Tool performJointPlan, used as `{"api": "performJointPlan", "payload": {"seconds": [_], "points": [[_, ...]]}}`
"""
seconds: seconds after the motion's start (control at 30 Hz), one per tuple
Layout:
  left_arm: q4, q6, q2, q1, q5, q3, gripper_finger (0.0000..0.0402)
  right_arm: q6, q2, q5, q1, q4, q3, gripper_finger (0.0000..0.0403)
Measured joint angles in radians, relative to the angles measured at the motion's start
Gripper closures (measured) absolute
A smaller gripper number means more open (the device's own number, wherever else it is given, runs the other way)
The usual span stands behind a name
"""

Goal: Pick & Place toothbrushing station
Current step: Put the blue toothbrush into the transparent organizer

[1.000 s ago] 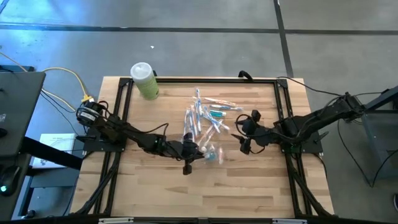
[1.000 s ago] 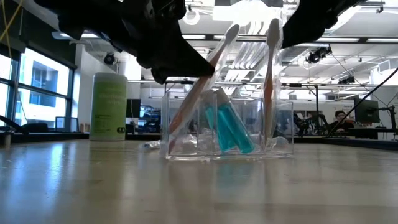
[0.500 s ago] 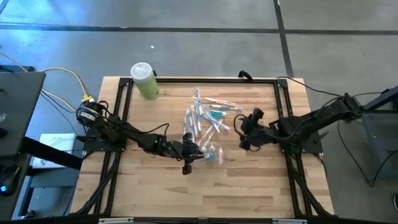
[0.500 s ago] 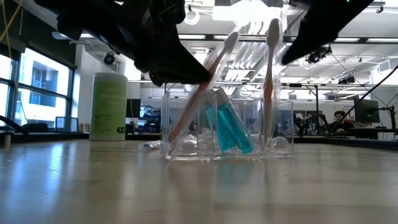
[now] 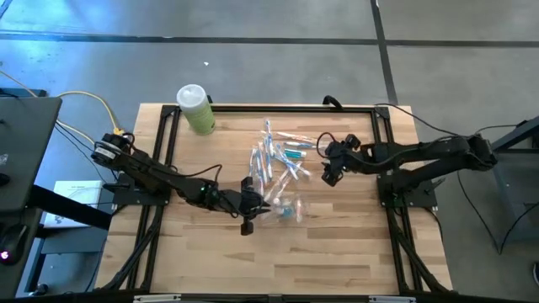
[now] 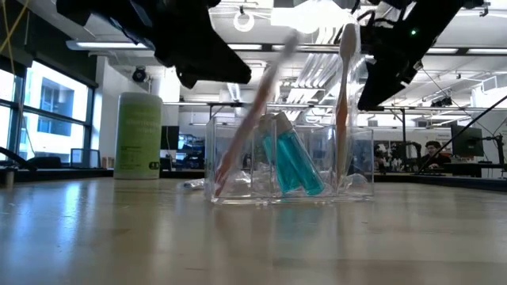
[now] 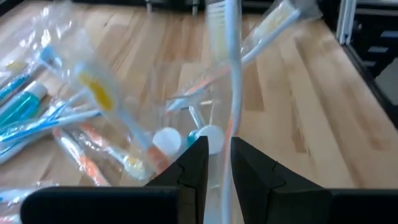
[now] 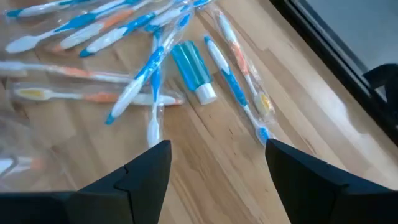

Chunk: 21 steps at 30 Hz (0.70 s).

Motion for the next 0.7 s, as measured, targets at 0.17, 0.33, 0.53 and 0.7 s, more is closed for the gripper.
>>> {"api": "performJointPlan", "payload": {"seconds": [0.17, 0.33, 0.53, 0.7], "points": [[-0.051, 0.0, 0.0, 0.007, 0.0, 0.0, 0.0336, -0.045, 0.056, -0.031, -0.017, 0.039, 0.0, 0.0149], [-0.051, 0.039, 0.0, 0.005, 0.0, 0.0, 0.0336, -0.107, 0.162, -0.119, -0.017, 0.125, 0.0, 0.0149], [-0.1, 0.09, -0.057, -0.008, -0.007, 0.0, 0.0336, -0.136, 0.325, -0.122, -0.025, 0.198, 0.0, 0.0149], [-0.181, 0.076, -0.158, -0.014, -0.027, 0.0, 0.0336, -0.207, 0.444, -0.127, -0.026, 0.298, 0.0, 0.0149]]}}
